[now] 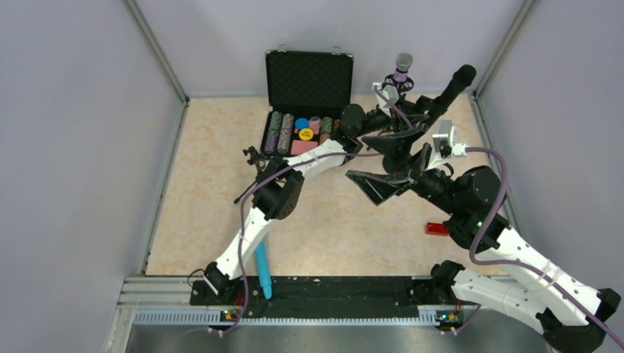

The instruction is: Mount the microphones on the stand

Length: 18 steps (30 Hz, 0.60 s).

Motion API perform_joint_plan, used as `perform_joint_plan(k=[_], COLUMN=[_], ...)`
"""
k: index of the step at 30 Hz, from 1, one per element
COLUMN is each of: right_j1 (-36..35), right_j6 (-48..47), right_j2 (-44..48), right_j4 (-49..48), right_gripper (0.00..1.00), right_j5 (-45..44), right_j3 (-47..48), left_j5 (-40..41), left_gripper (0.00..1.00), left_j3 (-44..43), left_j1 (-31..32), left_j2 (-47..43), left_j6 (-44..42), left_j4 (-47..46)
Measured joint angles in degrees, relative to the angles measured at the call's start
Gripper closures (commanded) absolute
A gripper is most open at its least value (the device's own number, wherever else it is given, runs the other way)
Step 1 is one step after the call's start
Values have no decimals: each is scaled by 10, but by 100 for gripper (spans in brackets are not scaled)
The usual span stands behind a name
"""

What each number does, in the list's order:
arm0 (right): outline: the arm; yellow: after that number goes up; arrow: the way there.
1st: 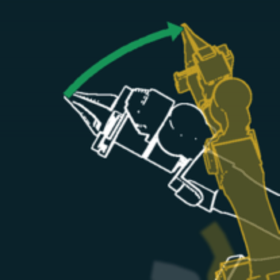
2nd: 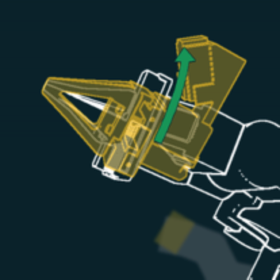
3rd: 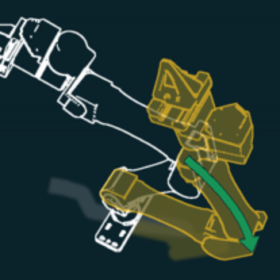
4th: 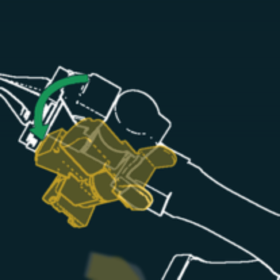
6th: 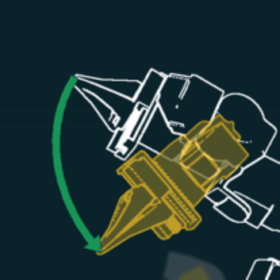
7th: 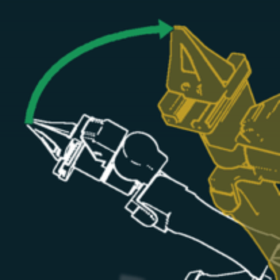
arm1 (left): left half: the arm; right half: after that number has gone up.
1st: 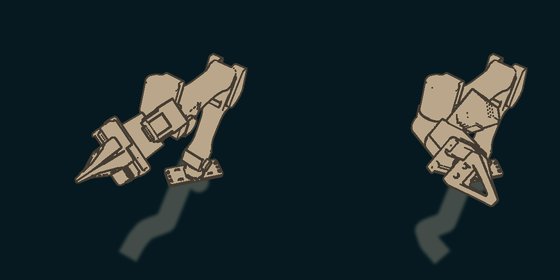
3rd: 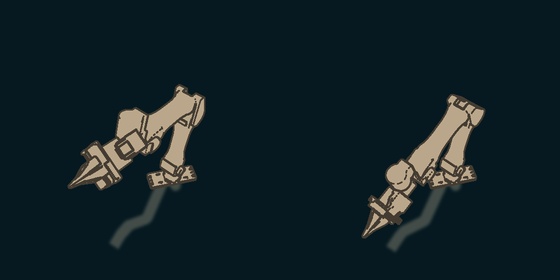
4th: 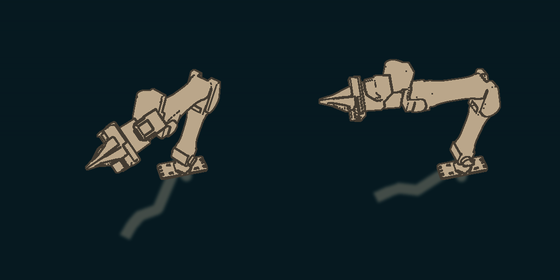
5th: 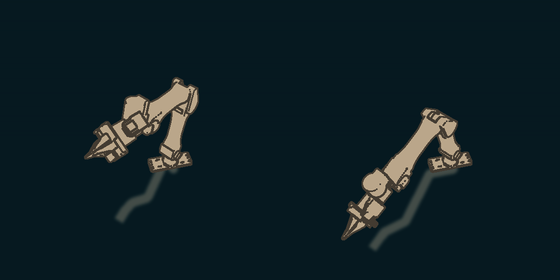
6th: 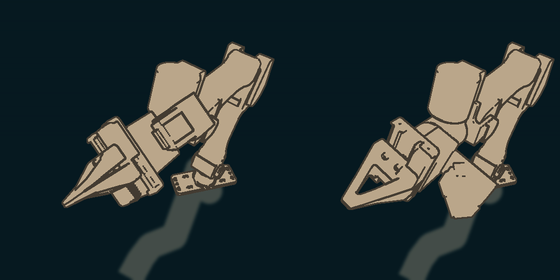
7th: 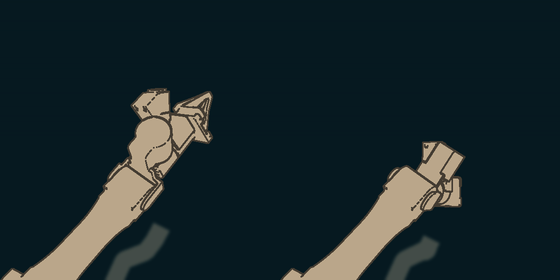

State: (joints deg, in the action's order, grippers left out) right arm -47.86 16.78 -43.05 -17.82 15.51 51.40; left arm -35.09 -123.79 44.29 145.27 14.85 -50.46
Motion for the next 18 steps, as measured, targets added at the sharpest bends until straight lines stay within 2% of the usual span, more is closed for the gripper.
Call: perform_joint_plan(k=[5,9,11,13,16,18], right_j1=[0,0,0,0,0,0], right_j6=[0,0,0,0,-1,-1], right_j2=[-3,-3,-3,-2,1,3], right_j4=[-2,-5,-7,-7,-7,-7], right_gripper=[1,2,1,2,1,1], right_j5=[0,1,1,0,-3,-5], right_j3=[0,-1,-1,-1,-3,-4], left_j5=[0,3,5,7,12,16], left_gripper=[100,81,60,46,32,29], left_j3=[0,8,19,28,39,47], left_j1=[0,0,0,0,0,-1], left_j2=[0,0,0,0,0,-2], left_j6=[0,0,0,0,-7,-10], left_j4=[0,-14,-37,-57,-85,-97])
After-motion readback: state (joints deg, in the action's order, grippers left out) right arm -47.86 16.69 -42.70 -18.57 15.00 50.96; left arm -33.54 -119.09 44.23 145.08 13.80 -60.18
